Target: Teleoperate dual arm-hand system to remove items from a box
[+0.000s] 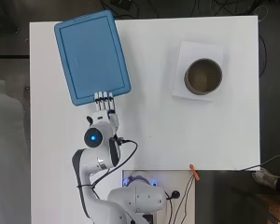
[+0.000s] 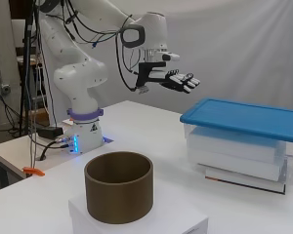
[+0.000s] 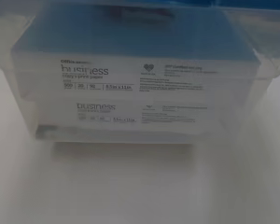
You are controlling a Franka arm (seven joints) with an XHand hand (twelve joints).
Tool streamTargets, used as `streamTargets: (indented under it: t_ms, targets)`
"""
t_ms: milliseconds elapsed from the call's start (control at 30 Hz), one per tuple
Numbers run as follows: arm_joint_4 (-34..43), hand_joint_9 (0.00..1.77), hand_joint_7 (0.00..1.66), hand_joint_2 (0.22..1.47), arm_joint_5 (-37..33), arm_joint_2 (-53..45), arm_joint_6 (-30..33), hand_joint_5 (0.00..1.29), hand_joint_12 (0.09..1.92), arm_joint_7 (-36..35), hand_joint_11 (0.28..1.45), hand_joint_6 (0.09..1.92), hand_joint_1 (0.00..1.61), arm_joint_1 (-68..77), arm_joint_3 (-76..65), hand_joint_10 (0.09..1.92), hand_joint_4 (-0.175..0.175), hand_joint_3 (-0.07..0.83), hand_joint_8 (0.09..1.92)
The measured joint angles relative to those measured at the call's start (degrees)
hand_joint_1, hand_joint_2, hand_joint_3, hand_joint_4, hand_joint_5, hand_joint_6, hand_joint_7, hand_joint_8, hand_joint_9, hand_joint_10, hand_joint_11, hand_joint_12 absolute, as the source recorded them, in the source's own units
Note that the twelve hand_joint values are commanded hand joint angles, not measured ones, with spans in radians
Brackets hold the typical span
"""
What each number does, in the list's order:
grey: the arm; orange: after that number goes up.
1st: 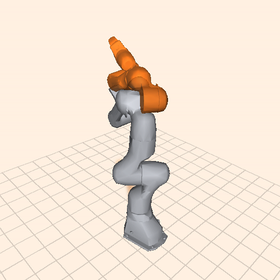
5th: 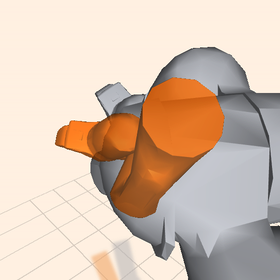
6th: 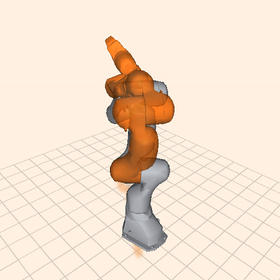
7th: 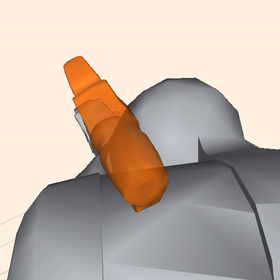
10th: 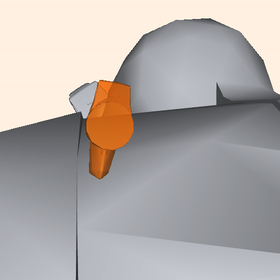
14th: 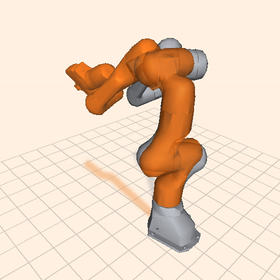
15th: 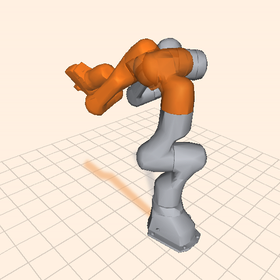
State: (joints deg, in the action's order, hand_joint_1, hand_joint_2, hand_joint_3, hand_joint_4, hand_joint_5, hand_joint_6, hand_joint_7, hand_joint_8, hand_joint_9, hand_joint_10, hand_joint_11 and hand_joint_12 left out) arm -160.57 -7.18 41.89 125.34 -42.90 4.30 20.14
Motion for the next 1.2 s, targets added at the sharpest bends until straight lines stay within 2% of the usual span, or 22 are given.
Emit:
streamTargets:
  t_ms: [133,267,333,467,667,733,800,833,867,900,967,1067,1100,1133,1167,1200]
  targets:
    - [2.1,0.23,0.14,1.01,1.3,-2.8,-1.5,0.08,0.09,2.5,0.38,0.09,0.22,-1.1,0.2,0.09,-0.091,0.000,0.09]
    - [5.4,0.21,0.12,0.96,3.8,-9.5,-3.6,0.06,0.09,4.3,0.37,0.09,0.34,-2.6,-0.4,0.09,-0.093,-0.020,0.09]
    - [6.4,0.20,0.09,0.94,6.0,-13.7,-3.5,0.05,0.09,4.3,0.37,0.09,0.39,-3.4,-1.0,0.09,-0.096,-0.021,0.09]
    - [6.9,0.21,0.11,0.94,7.3,-16.0,-1.8,0.06,0.09,1.8,0.38,0.09,0.43,-3.6,-1.0,0.09,-0.098,-0.014,0.09]
    - [9.6,0.25,0.14,0.94,20.3,-20.1,-0.6,0.08,0.09,5.8,0.38,0.09,0.44,-3.8,4.4,0.09,-0.076,-0.007,0.09]
    - [11.0,0.25,0.15,1.00,22.7,-20.6,-1.3,0.12,0.09,7.0,0.38,0.09,0.51,-3.8,5.6,0.09,-0.068,0.007,0.09]
    - [12.9,0.30,0.21,1.15,23.9,-21.5,-2.7,0.21,0.09,8.2,0.38,0.09,0.74,-3.9,6.6,0.09,-0.056,0.036,0.09]
    - [14.2,0.31,0.21,1.18,24.9,-21.9,-3.8,0.23,0.09,9.4,0.38,0.09,0.70,-3.9,7.4,0.09,-0.060,0.033,0.09]
    - [15.1,0.30,0.20,1.16,25.5,-22.2,-4.6,0.22,0.09,10.4,0.38,0.09,0.55,-3.9,7.8,0.09,-0.071,0.014,0.09]
    - [15.7,0.32,0.23,1.08,25.8,-22.3,-5.2,0.22,0.09,11.1,0.38,0.09,0.37,-4.0,7.8,0.09,-0.087,-0.002,0.09]
    - [15.7,0.33,0.22,0.99,25.6,-22.8,-5.3,0.15,0.09,10.7,0.38,0.09,0.18,-4.1,7.4,0.09,-0.103,-0.013,0.09]
    - [17.4,0.28,0.14,1.00,24.7,-25.6,-9.0,0.06,0.09,11.7,0.39,0.09,0.14,-4.2,7.2,0.09,-0.105,0.003,0.09]
    - [19.4,0.27,0.13,1.11,24.5,-26.7,-12.4,0.05,0.09,13.4,0.39,0.09,0.23,-4.2,7.1,0.09,-0.104,0.017,0.09]
    - [20.7,0.27,0.15,1.15,24.4,-27.3,-14.5,0.06,0.09,14.3,0.39,0.09,0.18,-4.3,7.1,0.09,-0.106,0.009,0.09]
    - [21.7,0.58,0.47,1.19,24.0,-28.3,-16.0,0.38,0.48,14.8,0.52,0.13,0.14,-4.3,6.8,0.50,-0.038,0.006,0.52]
    - [22.2,0.95,0.82,1.22,22.8,-29.3,-16.8,0.61,1.06,14.9,0.77,0.80,0.16,-4.4,6.4,1.09,0.050,0.006,1.12]
